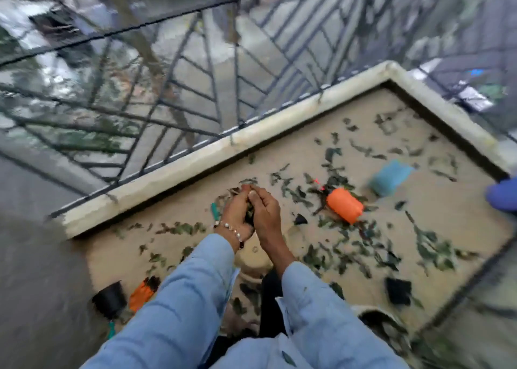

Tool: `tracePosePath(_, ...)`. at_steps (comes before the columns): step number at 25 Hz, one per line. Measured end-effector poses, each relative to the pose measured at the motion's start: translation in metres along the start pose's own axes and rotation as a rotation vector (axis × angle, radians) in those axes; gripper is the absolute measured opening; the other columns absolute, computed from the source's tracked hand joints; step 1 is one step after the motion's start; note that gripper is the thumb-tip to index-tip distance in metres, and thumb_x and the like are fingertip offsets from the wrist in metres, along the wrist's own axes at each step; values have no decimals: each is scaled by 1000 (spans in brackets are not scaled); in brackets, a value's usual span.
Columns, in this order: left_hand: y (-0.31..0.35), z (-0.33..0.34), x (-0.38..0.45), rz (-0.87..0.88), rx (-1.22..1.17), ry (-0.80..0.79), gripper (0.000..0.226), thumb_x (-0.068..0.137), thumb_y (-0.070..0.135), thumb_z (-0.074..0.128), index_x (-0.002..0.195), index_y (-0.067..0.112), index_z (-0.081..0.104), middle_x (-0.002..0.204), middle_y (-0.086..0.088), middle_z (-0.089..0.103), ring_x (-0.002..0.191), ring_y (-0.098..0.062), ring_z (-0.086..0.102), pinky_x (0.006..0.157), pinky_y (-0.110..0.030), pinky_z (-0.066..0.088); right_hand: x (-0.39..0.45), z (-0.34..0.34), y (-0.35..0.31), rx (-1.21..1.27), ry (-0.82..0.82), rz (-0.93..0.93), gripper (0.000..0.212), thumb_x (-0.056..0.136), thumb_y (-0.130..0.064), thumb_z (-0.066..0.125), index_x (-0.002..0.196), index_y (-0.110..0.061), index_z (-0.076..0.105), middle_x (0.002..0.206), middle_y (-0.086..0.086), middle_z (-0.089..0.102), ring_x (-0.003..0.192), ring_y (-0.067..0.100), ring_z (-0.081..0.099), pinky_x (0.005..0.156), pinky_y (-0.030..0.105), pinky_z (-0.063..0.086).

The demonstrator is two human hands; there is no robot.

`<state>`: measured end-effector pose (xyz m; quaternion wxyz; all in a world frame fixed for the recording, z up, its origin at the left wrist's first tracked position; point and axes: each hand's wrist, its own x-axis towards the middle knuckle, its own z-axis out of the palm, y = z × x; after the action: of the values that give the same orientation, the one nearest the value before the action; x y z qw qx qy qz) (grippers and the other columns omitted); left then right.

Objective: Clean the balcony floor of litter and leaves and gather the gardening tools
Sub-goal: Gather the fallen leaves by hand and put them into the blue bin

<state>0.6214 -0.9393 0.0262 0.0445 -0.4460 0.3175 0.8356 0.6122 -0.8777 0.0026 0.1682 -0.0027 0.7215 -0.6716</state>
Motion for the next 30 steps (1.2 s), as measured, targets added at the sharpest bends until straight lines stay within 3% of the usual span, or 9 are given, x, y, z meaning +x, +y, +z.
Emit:
tracePosePath(4, -54, 101, 14, -80, 222, -175, 42, 92, 54, 54, 82, 13, 58, 82, -8, 59, 81, -21, 62, 77, -37, 54, 14, -110, -5, 82, 181, -28, 34, 90, -45, 54, 105, -20, 71, 105, 3, 70, 101, 15, 64, 88, 33, 52)
tracePosePath(10, -154, 283, 10, -198, 365, -389, 53, 89, 69, 39, 62, 23, 44, 52, 6, 44, 52, -7, 48, 58, -25, 40, 48, -301, -19, 115, 445, -24, 23, 90, -34, 61, 97, -14, 68, 90, -3, 70, 84, 2, 65, 72, 15, 47)
tracePosePath(13, -202, 364, 23, -252, 394, -363, 73, 83, 79, 33, 68, 14, 64, 62, -3, 62, 67, -19, 61, 72, -31, 49, 63, -388, -21, 73, 611, 28, 20, 87, -34, 66, 93, -14, 69, 87, -1, 71, 81, 8, 66, 71, 24, 53)
tracePosePath(15, -234, 421, 28, -285, 431, -379, 83, 85, 78, 30, 105, 7, 69, 96, -13, 68, 98, -30, 63, 92, -37, 50, 75, -449, -25, 13, 725, 20, 18, 86, -33, 68, 89, -15, 69, 85, 1, 72, 81, 13, 67, 71, 29, 55)
tracePosePath(18, -277, 484, 33, -295, 501, -370, 64, 96, 61, 33, 120, 8, 60, 116, -15, 64, 110, -28, 60, 101, -36, 46, 89, -521, -33, -20, 858, 18, 13, 86, -26, 67, 84, -13, 68, 82, 5, 71, 78, 19, 66, 64, 26, 50)
tracePosePath(21, -303, 529, 44, -362, 534, -391, 41, 101, 44, 36, 86, 13, 59, 72, -7, 65, 77, -19, 57, 76, -28, 47, 103, -562, -33, 0, 951, 21, 9, 86, -22, 64, 79, -17, 67, 78, 4, 70, 72, 17, 63, 63, 28, 49)
tracePosePath(24, -329, 573, 62, -368, 636, -381, 41, 102, 38, 38, 76, 12, 56, 50, -4, 62, 71, -18, 54, 66, -26, 46, 129, -606, -25, 39, 1009, 54, 11, 86, -18, 61, 90, -17, 71, 88, 1, 73, 81, 15, 66, 72, 31, 54)
tracePosePath(26, -351, 610, 82, -341, 719, -387, 41, 102, 39, 40, 75, 12, 57, 55, -5, 64, 72, -18, 56, 67, -27, 47, 151, -644, -19, 41, 1045, 80, 20, 87, -16, 59, 100, -19, 73, 97, -2, 73, 89, 15, 66, 80, 33, 55)
tracePosePath(30, -400, 689, 140, -403, 773, -457, 33, 91, 52, 50, 90, 20, 60, 90, -4, 62, 93, -20, 59, 94, -32, 48, 203, -724, -6, 17, 1092, 36, 31, 91, -10, 53, 112, -24, 70, 113, -6, 70, 106, 11, 62, 95, 29, 50)
